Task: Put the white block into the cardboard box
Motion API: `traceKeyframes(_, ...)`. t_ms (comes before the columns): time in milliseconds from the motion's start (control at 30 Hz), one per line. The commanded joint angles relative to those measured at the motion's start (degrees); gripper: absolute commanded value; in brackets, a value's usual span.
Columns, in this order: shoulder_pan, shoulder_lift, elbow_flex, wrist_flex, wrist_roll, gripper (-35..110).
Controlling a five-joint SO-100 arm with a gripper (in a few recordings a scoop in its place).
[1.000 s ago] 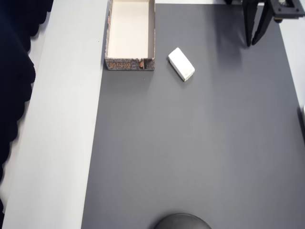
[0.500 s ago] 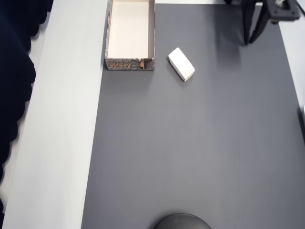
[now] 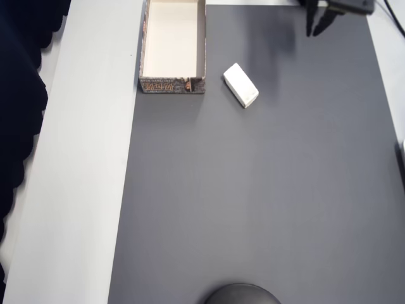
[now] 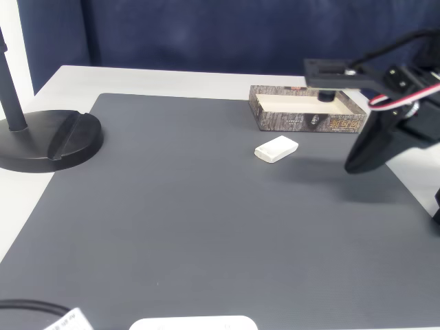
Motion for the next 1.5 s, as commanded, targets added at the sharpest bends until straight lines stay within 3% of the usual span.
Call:
traceKeyframes(0,3.69,-10.20,-14.33,0.26,2.46,-2)
traceKeyframes(367,10.90,-32.61,-37.44,3.78,11.16,-2)
traceKeyframes(800,16.00,-52.21,-51.42,5.10,21.97,-2)
traceKeyframes(1133,16.44,-61.35,-62.49,10.37,28.48,-2)
traceKeyframes(1467,16.17,-65.39,-66.71,14.06,41.92,-2)
